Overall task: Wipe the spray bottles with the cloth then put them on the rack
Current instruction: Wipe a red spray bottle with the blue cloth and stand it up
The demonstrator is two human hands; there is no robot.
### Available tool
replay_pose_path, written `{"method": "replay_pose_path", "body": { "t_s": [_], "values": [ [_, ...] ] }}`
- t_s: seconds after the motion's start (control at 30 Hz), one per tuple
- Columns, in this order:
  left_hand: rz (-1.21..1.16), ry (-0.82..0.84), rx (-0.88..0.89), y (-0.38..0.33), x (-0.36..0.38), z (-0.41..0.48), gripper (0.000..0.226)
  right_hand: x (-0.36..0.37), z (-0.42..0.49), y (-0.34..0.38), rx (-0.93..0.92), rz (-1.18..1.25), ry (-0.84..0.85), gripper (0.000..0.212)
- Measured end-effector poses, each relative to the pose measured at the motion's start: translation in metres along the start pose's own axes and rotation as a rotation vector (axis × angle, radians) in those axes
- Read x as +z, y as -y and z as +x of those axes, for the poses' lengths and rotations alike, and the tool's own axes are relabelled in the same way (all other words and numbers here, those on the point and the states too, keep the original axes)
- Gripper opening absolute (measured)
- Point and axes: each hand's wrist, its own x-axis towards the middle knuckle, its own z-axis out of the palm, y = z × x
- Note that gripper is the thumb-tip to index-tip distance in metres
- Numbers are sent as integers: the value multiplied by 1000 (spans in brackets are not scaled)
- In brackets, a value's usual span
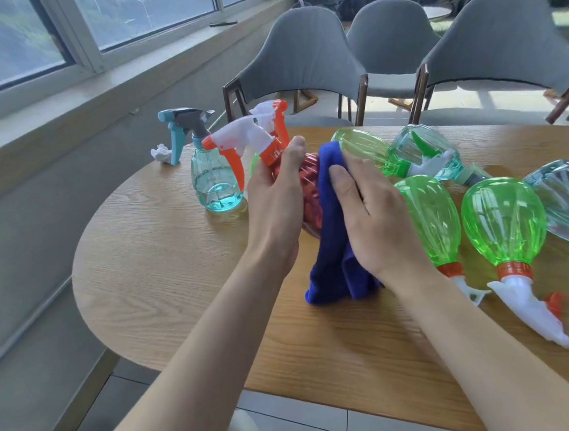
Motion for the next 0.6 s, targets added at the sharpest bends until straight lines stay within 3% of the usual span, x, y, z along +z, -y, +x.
{"method": "replay_pose_path", "body": {
  "t_s": [0.17, 0.23, 0.33, 0.4, 0.47, 0.53, 0.6],
  "values": [
    [-64, 5, 21, 0, 1, 1, 23, 13, -13, 8, -242, -237, -27, 47],
    [-63, 4, 29, 0, 0, 1, 24, 10, -9, 6, -274, -223, -15, 47],
    [14, 33, 73, 0, 1, 1, 22, 1, -6, 2, -119, -37, 21, 40],
    [74, 55, 102, -1, 4, -2, 22, -7, -1, 3, 94, 233, 39, 24],
    [86, 71, 123, 0, 5, -3, 25, -12, 3, 5, 250, 504, 55, 22],
    [79, 54, 145, 0, 4, -3, 24, -11, -1, 7, 213, 514, 60, 20],
    [56, 14, 146, -1, 2, -1, 18, -7, -8, 7, 46, 243, 52, 29]
  ]
}}
